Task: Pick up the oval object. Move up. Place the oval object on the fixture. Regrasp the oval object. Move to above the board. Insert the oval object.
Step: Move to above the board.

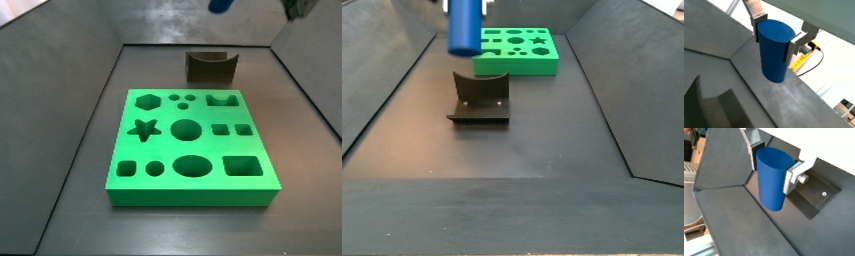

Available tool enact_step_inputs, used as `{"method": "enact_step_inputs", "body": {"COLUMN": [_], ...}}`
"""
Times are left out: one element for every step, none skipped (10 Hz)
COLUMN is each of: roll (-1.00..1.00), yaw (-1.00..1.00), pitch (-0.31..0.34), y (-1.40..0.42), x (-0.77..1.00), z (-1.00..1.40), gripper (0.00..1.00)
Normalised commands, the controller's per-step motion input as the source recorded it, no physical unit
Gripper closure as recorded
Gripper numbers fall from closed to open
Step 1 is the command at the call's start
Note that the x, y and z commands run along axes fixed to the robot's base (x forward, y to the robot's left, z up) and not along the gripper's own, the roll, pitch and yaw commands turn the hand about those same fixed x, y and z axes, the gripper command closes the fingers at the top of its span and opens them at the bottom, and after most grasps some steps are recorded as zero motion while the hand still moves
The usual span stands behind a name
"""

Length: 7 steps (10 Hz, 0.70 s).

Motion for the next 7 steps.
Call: {"method": "enact_step_inputs", "body": {"roll": [-0.12,-0.11,-0.10,-0.07,-0.06,-0.05,-0.05], "yaw": [-0.16,-0.12,-0.10,-0.04,-0.02,0.02,0.04], "pitch": [0.046,0.086,0.102,0.131,0.145,0.152,0.157], "y": [0.02,0.02,0.02,0.02,0.02,0.01,0.00], "x": [-0.05,-0.05,-0.06,-0.06,-0.06,-0.05,-0.04], "z": [1.00,1.00,1.00,1.00,1.00,1.00,0.91], "gripper": [1.00,1.00,1.00,1.00,1.00,1.00,1.00]}}
